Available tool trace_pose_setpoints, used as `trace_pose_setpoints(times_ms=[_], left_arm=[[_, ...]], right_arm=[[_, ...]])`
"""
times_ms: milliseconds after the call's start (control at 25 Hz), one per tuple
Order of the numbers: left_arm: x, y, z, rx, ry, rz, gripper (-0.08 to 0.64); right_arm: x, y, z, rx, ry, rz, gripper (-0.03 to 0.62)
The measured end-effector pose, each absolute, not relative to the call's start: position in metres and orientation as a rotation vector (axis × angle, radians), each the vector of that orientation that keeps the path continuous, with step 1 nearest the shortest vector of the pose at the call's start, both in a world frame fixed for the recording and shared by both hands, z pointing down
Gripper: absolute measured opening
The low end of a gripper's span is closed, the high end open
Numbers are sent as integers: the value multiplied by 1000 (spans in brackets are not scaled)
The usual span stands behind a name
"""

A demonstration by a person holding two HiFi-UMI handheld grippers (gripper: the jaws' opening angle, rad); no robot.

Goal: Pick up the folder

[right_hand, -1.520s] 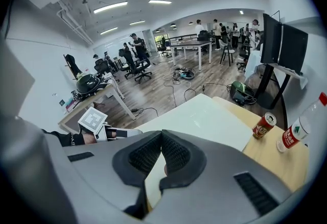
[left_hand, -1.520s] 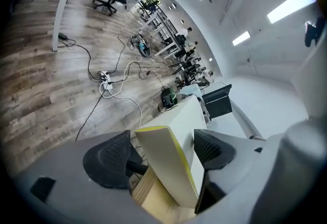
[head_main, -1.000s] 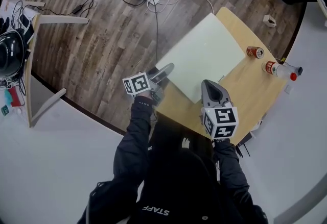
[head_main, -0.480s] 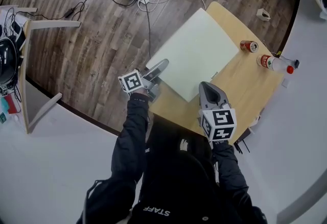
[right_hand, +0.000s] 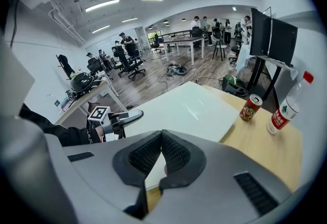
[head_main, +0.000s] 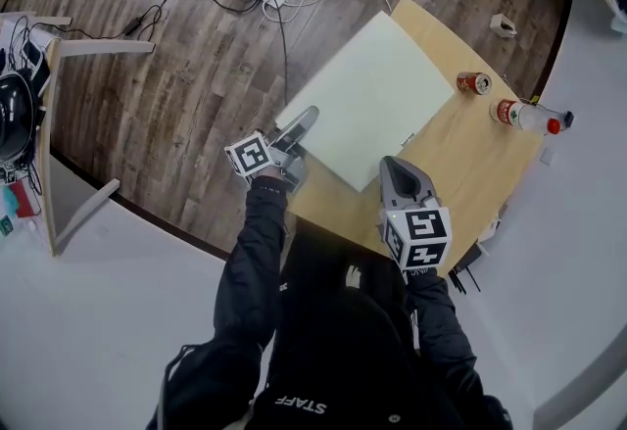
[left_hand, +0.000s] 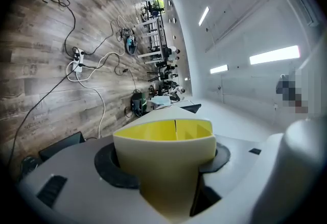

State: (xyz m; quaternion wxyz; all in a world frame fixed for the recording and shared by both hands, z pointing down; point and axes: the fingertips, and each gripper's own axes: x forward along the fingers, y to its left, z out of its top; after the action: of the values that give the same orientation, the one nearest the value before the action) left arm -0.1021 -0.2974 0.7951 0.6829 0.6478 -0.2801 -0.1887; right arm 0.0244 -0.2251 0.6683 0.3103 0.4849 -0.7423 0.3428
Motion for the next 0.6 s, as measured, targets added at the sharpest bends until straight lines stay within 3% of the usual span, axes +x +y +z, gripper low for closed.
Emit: trace_pose_setpoints(times_ms=[600], left_arm=[[-128,-285,704,1779,-854,-276,282]], right_arm=[[18,-205,609,1306,-2069,854,22]])
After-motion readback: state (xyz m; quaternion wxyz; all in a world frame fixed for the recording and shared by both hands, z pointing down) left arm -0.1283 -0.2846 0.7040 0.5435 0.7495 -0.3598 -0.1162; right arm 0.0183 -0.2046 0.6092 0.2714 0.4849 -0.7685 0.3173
